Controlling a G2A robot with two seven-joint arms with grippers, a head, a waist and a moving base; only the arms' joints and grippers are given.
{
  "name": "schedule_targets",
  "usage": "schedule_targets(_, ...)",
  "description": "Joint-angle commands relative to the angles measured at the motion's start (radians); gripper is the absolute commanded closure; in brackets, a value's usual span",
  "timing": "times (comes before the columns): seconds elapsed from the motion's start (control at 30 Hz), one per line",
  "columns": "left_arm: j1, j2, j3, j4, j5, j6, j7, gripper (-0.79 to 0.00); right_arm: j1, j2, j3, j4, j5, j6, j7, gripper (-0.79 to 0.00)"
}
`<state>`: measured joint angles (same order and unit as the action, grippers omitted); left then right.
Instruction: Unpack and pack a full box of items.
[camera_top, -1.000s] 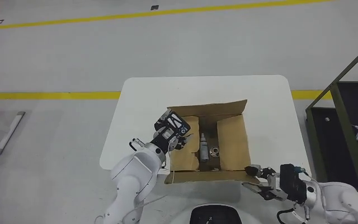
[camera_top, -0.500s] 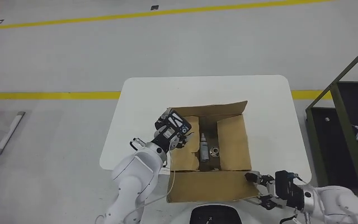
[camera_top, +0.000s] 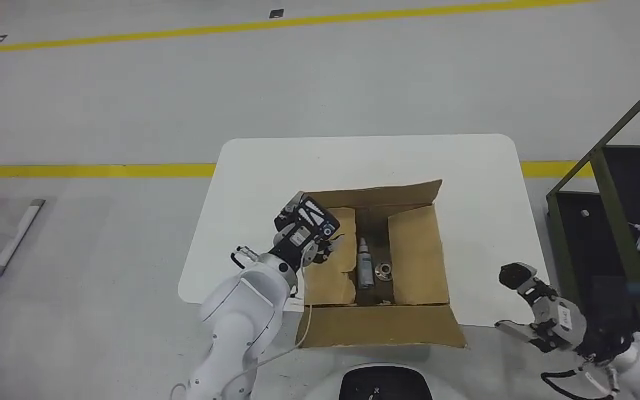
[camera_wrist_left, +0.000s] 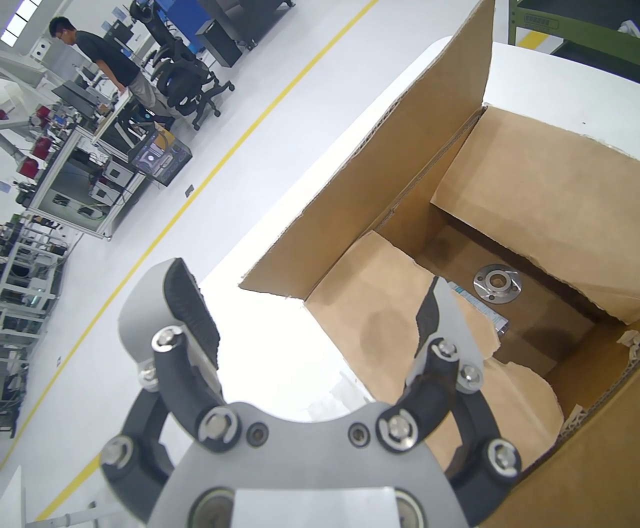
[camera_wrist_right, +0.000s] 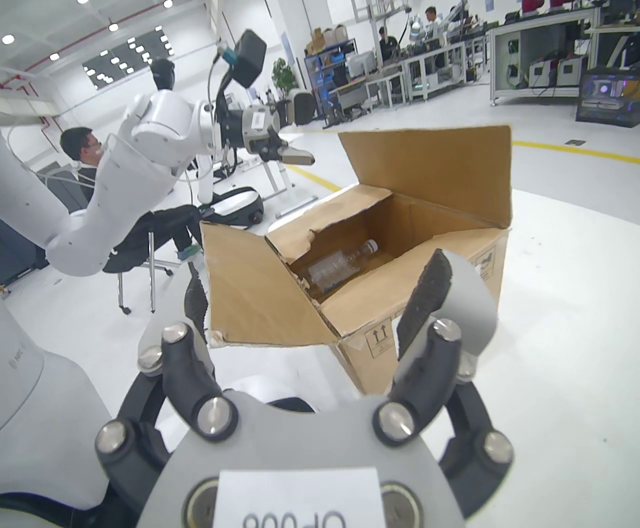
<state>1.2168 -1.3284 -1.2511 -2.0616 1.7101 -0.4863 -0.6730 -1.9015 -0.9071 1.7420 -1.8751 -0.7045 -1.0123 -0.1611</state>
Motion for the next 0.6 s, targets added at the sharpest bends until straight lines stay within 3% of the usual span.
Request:
schedule_targets(0.0, 0.003, 0.001, 0.001, 0.000, 0.001, 0.001, 0.001, -0.785, 0.007, 0.001, -0.009, 0.008, 0.012, 0.000, -0.020, -0.123)
schedule_targets(0.03, 0.004, 0.001, 0.002, -0.001, 0.000, 0.003, 0.002, -0.785, 0.014, 0.001, -0.022, 0.007, 0.007, 0.000, -0.020, -0.031)
schedule_targets(0.07, 0.005, 0.002, 0.002, -0.002, 0.000, 0.005, 0.003, -0.785, 0.023, 0.000, -0.033, 0.019, 0.001, 0.008, -0.015, 0.000)
schedule_targets(0.37, 0.012, 0.005, 0.004, -0.012, 0.012, 0.027, 0.008, -0.785, 0.155, -0.025, -0.261, 0.028, -0.116, 0.189, 0.119, 0.000)
schedule_targets(0.57, 0.020, 0.007, 0.004, -0.019, 0.017, 0.036, 0.013, -0.785, 0.192, -0.035, -0.339, 0.045, -0.246, 0.227, 0.159, 0.000)
